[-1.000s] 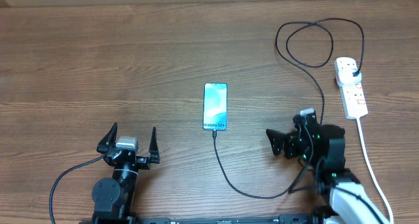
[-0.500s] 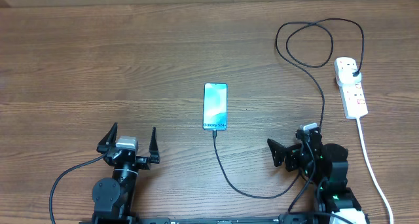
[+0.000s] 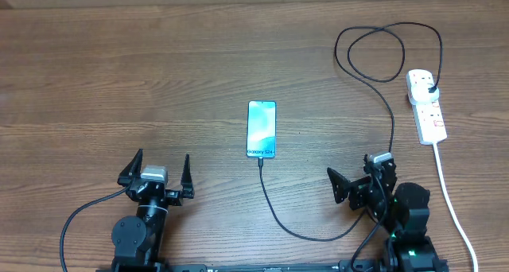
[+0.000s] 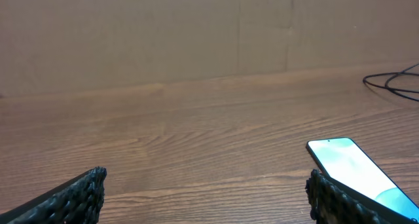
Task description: Plug charger to phone and switch on socket
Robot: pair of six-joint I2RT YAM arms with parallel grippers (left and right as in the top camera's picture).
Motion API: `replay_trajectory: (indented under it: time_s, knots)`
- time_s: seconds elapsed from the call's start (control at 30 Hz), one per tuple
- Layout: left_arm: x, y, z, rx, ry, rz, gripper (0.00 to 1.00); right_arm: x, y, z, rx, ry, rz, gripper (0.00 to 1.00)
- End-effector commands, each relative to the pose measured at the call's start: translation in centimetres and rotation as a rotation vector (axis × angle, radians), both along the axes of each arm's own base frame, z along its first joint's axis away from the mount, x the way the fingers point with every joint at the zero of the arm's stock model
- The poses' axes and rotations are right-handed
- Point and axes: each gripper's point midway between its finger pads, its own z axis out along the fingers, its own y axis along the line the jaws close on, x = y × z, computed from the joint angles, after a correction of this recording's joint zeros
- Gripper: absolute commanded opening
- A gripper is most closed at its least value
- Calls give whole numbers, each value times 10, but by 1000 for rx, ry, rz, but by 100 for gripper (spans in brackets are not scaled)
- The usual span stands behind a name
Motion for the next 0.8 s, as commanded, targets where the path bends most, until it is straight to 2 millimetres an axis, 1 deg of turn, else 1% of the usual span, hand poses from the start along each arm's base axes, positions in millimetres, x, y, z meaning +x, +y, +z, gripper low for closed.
replay_trajectory:
  time_s: [0.0,0.23,0.4,0.43,0.5,0.77]
  knots:
    - [0,2,0,20,-7,9,100,0,2,13,7,-70,9,100]
    - [0,2,0,19,-7,9,100,0,2,53,15,-246,10,100]
    - [0,2,0,19,-7,9,100,-5,2,81,21,-375,13,100]
    - [0,2,0,20,-7,9,99,-7,2,90,22,-412,13,100]
    - [0,2,0,20,-7,9,100,-8,2,95,22,-436,13,100]
    - [0,2,0,20,-7,9,100,-8,2,94,22,-433,9,100]
